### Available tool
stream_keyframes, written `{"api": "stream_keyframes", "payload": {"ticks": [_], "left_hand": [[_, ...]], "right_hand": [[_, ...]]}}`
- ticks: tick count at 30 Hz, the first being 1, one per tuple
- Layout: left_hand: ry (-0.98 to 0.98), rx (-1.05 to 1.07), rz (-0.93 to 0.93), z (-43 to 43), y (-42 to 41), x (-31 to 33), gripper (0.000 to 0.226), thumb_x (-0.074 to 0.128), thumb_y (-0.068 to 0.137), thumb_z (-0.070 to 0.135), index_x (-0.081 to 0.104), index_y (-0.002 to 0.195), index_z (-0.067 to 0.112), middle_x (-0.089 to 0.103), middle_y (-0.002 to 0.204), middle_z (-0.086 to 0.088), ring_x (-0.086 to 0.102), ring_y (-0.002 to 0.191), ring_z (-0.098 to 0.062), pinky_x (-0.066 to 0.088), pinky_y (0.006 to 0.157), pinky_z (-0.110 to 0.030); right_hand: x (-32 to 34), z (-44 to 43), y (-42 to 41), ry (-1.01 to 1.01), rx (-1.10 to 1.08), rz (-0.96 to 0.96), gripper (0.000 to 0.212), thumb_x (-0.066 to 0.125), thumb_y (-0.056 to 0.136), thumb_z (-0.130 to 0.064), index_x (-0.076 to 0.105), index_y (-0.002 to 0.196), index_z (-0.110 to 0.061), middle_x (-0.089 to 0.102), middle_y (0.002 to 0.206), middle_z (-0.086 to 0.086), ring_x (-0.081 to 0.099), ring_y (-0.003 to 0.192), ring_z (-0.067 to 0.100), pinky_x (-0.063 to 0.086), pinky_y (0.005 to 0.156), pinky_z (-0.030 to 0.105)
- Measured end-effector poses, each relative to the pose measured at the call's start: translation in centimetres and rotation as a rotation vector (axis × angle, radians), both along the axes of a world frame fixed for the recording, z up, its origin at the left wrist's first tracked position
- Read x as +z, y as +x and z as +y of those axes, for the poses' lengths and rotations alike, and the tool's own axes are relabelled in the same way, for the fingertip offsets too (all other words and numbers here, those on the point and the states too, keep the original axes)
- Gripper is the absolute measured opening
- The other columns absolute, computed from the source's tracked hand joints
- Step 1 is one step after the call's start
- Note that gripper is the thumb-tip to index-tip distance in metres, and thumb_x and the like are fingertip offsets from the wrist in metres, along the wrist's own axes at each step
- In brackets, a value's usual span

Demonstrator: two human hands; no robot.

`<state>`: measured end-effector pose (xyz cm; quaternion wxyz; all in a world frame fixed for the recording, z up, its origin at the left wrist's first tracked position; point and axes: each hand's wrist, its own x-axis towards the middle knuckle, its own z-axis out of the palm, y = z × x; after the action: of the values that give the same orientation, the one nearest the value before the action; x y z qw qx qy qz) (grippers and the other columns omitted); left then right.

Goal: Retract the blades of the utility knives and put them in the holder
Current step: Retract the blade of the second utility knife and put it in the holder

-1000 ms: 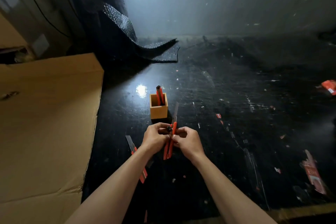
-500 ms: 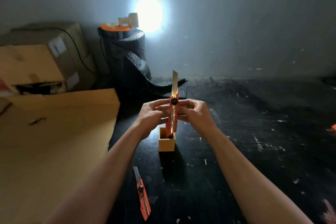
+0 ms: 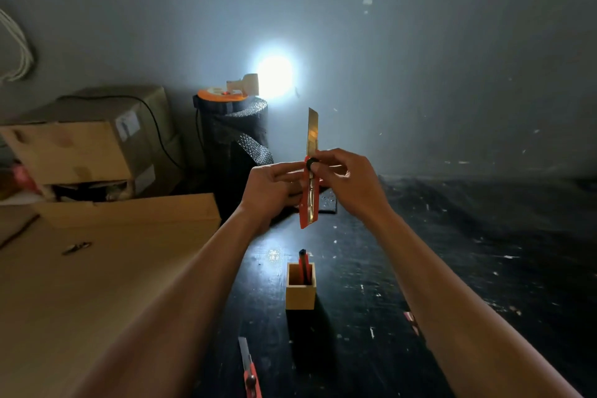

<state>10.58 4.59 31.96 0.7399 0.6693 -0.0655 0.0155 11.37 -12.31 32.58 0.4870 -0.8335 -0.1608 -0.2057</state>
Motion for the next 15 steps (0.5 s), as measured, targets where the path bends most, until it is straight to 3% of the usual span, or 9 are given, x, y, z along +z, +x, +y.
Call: {"api": "stream_keyframes", "payload": {"ticks": [3,7,9,12,15], "left_hand": [[-0.013,-0.003,0.005,-0.2,-0.1,0.4,0.035,0.062,0.089,-0.018,0.073,0.116,0.0,0.082,0.083,-0.006,0.079,0.069,-0.019,0.065,0.064,-0.032],[-0.024,-0.014,0.025,-0.4,-0.3,0.0,0.035,0.062,0.088,-0.018,0.072,0.118,-0.002,0.081,0.088,-0.012,0.08,0.073,-0.023,0.065,0.064,-0.032],[-0.023,-0.01,0.03,-0.5,-0.5,-0.1,0.035,0.062,0.088,-0.018,0.072,0.119,-0.003,0.081,0.086,-0.011,0.08,0.071,-0.021,0.064,0.061,-0.03],[-0.018,-0.003,0.029,-0.6,-0.7,-0.1,0.036,0.062,0.089,-0.019,0.072,0.119,-0.003,0.081,0.083,-0.009,0.079,0.069,-0.02,0.063,0.06,-0.029],[-0.006,0.01,0.015,-0.6,-0.5,0.1,0.036,0.064,0.088,-0.018,0.073,0.119,-0.003,0.081,0.087,-0.012,0.08,0.072,-0.023,0.065,0.064,-0.032]], "right_hand": [[0.6,-0.3,-0.3,0.053,0.011,0.004,0.013,0.072,0.094,-0.028,0.079,0.105,-0.03,0.072,0.093,-0.024,0.072,0.092,0.0,0.057,0.092,0.028],[0.5,-0.9,-0.7,0.092,0.036,0.075,0.019,0.074,0.093,-0.022,0.08,0.111,-0.021,0.079,0.102,-0.007,0.077,0.091,0.009,0.061,0.092,0.034],[0.2,-1.2,-0.7,0.057,0.043,0.097,0.02,0.075,0.092,-0.02,0.08,0.112,-0.02,0.079,0.1,-0.007,0.077,0.088,0.007,0.061,0.09,0.03],[0.1,-1.5,-1.0,-0.017,0.046,0.1,0.019,0.074,0.092,-0.017,0.079,0.11,-0.02,0.074,0.089,-0.016,0.073,0.078,-0.005,0.054,0.078,0.011],[0.4,-1.4,-1.3,-0.029,0.021,0.087,0.019,0.075,0.091,-0.019,0.079,0.109,-0.022,0.076,0.093,-0.012,0.075,0.084,0.002,0.058,0.085,0.021]]}}
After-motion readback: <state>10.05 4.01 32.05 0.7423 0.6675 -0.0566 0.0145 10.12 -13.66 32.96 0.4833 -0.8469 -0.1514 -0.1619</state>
